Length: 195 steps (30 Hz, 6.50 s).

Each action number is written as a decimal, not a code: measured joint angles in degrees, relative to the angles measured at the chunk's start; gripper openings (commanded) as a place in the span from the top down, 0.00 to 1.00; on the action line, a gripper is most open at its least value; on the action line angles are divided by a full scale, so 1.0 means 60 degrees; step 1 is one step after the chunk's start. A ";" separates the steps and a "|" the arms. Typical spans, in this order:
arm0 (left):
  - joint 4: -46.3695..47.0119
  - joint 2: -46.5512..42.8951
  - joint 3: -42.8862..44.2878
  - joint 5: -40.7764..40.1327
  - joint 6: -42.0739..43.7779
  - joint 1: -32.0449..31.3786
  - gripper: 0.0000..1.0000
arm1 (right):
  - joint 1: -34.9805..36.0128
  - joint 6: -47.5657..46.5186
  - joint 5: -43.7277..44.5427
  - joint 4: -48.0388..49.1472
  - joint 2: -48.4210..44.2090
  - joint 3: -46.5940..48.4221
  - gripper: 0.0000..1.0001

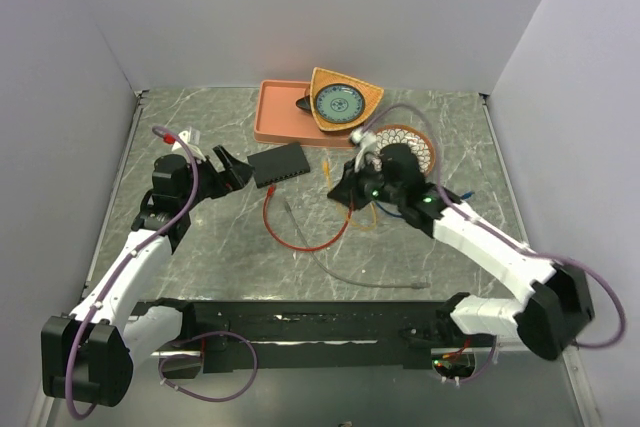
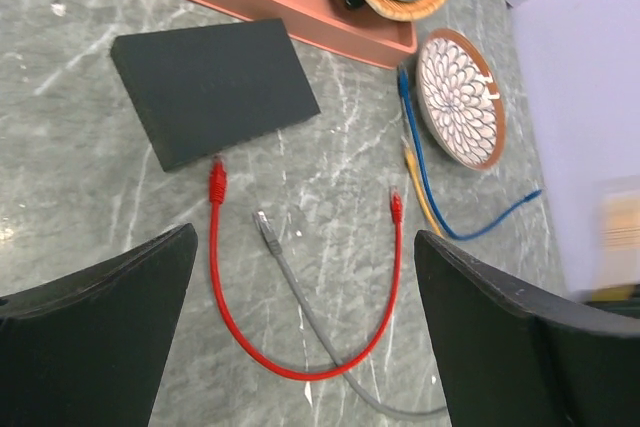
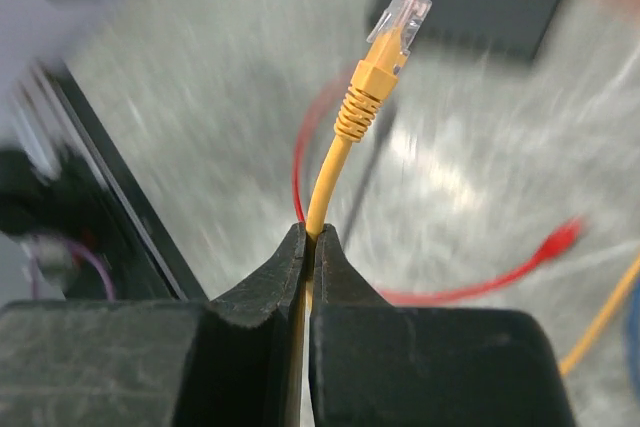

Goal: Insert the plug into the switch port

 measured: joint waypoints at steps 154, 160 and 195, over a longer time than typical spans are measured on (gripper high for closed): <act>-0.2368 0.8954 0.7843 -0.2014 0.1246 -0.1843 0.01 | 0.0233 -0.0532 0.4444 -0.1344 0.0084 0.0372 1.00; -0.2918 1.0575 0.9340 -0.3071 0.2193 -0.2422 0.01 | 0.0025 -0.0641 0.4295 -0.1585 0.0040 0.0113 1.00; -0.2987 0.9967 0.7140 -0.5563 0.1428 -0.2524 0.11 | 0.0772 -0.0794 0.3155 -0.2040 0.1082 0.0346 1.00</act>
